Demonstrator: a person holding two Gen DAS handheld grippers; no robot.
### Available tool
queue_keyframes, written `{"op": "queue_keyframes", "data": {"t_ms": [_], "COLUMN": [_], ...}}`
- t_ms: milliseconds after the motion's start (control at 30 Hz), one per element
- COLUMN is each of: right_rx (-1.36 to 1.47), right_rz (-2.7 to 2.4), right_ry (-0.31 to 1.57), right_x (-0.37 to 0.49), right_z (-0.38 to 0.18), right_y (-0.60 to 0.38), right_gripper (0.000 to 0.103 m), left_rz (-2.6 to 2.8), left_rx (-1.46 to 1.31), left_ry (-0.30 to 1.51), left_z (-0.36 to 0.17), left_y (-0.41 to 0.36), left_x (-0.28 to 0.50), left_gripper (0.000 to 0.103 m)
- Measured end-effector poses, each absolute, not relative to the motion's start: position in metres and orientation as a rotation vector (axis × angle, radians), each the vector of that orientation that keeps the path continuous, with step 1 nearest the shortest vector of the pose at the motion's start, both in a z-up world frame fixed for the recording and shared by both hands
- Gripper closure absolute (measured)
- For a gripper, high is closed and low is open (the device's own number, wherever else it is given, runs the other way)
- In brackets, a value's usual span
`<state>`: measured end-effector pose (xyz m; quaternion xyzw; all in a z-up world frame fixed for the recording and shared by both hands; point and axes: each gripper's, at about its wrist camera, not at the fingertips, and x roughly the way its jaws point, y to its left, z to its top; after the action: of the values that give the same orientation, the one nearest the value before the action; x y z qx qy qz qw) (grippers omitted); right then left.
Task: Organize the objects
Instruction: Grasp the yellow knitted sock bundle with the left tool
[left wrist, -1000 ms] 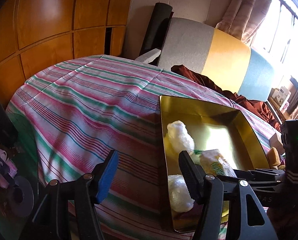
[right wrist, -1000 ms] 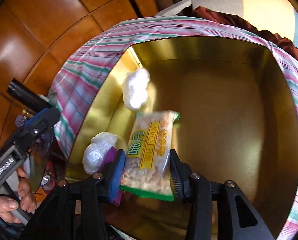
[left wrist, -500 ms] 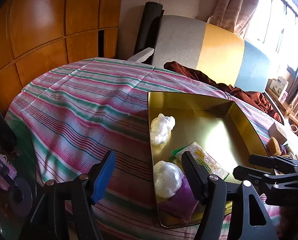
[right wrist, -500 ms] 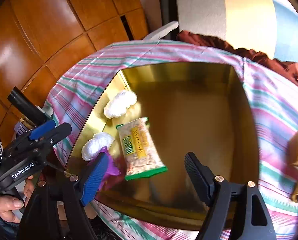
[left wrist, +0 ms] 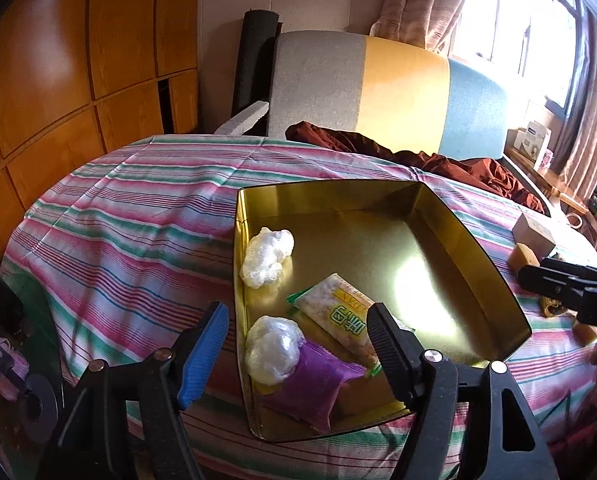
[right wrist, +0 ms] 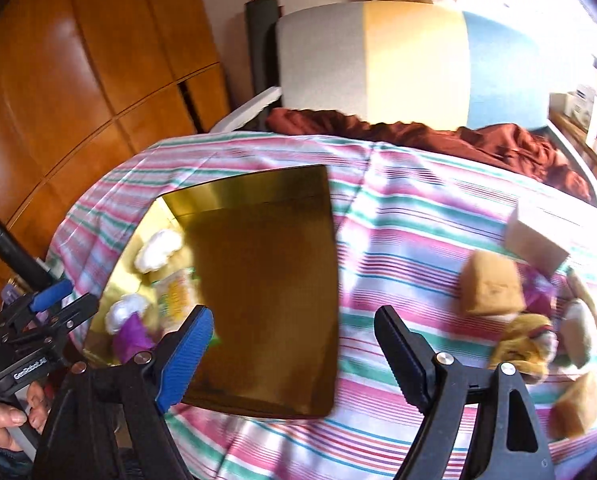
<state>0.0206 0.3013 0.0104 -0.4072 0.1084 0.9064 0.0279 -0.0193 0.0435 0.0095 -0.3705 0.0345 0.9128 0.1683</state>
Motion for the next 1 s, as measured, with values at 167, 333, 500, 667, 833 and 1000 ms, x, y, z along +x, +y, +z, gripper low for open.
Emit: {"op": "queue_keyframes", "data": {"t_ms": [167, 333, 500, 667, 833, 1000], "right_rx": [-1.194, -1.148, -1.038, -0.904, -0.744, -0.772], "right_rz": [2.664, 2.463, 2.26, 2.137, 2.102, 2.145], "right_ry": [0.371, 0.381, 0.507, 0.879, 1.11, 1.169], "right_x": [0.043, 0.07, 0.111, 0.158, 0.186, 0.18], "right_z": [0.011, 0.013, 0.016, -0.005, -0.014, -0.017], "right_y": [0.357, 0.426, 0.506, 0.565, 0.583, 0.584], "right_gripper": [0.018, 0.017, 0.017, 0.016, 0.016, 0.016], "left_rz": [2.544, 2.479, 2.406, 2.324, 2.222, 2.075], "left_rx": [-1.041, -1.022, -0.981, -0.931, -0.911, -0.979], "left_ry": [0.15, 0.201, 0.25, 0.318, 0.37, 0.339], "left_z": [0.01, 0.012, 0.019, 0.027, 0.029, 0.02], "left_y": [0.065, 0.091, 0.123, 0.164, 0.214, 0.272], "left_x": [-0.013, -0.008, -0.003, 0.004, 0.014, 0.021], "left_gripper": [0.03, 0.029, 0.027, 0.027, 0.027, 0.028]}}
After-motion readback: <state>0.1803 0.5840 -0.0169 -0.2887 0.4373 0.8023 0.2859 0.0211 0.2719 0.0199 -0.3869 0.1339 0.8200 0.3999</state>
